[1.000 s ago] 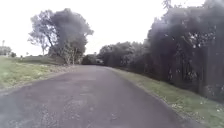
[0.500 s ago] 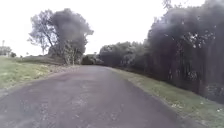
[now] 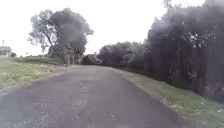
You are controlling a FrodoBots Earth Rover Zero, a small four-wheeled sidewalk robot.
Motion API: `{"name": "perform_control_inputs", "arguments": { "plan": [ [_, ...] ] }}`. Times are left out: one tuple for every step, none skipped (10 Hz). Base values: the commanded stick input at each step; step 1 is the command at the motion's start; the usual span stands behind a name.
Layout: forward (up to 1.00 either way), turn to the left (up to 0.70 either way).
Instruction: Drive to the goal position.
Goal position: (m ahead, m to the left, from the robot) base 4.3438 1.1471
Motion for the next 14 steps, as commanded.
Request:
{"name": "perform_control_inputs", "arguments": {
  "plan": [
    [0.08,0.00],
    [0.08,0.00],
    [0.08,0.00],
    [0.08,0.00],
    [0.08,0.00],
    [0.08,0.00],
    [0.08,0.00],
    [0.08,0.00],
    [0.08,0.00],
    [0.08,0.00],
    [0.08,0.00],
    [0.08,0.00],
    [0.07,0.00],
    [0.07,0.00]
  ]
}}
